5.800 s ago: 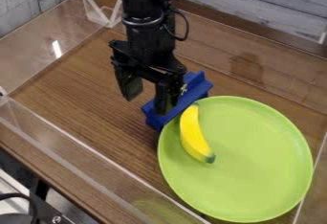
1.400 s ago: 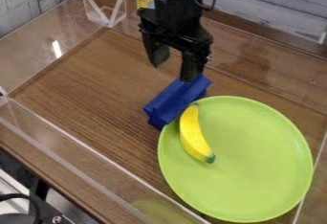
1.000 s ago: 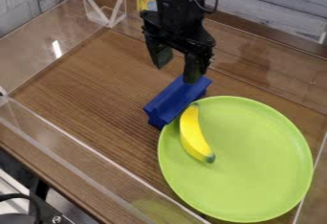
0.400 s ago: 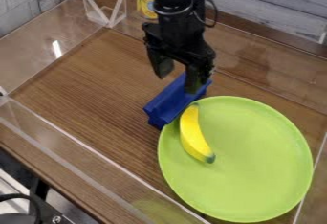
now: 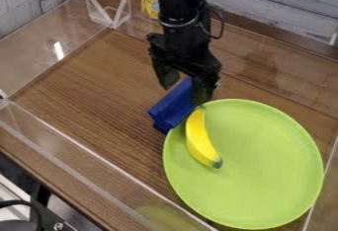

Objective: Put the blue object in the green plate

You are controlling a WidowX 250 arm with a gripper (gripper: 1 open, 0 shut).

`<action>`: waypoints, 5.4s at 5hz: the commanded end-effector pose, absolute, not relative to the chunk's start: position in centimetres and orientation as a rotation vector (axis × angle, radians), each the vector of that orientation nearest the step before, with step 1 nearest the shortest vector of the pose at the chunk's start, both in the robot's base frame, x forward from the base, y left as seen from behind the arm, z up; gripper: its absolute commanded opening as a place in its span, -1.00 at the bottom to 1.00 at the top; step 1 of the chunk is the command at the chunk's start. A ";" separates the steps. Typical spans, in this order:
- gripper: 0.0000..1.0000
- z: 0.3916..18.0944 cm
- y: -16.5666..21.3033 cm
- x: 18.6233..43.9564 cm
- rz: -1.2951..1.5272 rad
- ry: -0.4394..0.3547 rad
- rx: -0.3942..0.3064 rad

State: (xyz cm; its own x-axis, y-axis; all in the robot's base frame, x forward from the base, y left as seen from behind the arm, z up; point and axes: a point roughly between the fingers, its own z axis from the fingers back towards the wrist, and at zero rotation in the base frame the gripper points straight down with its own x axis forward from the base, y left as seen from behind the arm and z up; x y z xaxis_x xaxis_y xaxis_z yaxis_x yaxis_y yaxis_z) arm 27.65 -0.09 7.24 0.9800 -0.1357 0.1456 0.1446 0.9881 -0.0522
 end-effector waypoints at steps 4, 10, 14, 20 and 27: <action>1.00 6.0 -1.0 27.9 -0.130 -0.157 -0.071; 1.00 3.7 -1.5 27.7 -0.111 -0.122 -0.086; -1.00 2.8 -1.4 28.1 -0.105 -0.106 -0.083; -1.00 4.2 1.1 29.9 -0.107 -0.077 -0.046; -1.00 7.9 0.3 29.0 -0.070 -0.067 -0.008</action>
State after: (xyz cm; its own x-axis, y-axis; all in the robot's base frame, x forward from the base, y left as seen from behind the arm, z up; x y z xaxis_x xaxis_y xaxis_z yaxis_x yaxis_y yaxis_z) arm 27.90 0.40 5.81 0.9981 -0.0605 -0.0124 0.0603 0.9980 -0.0166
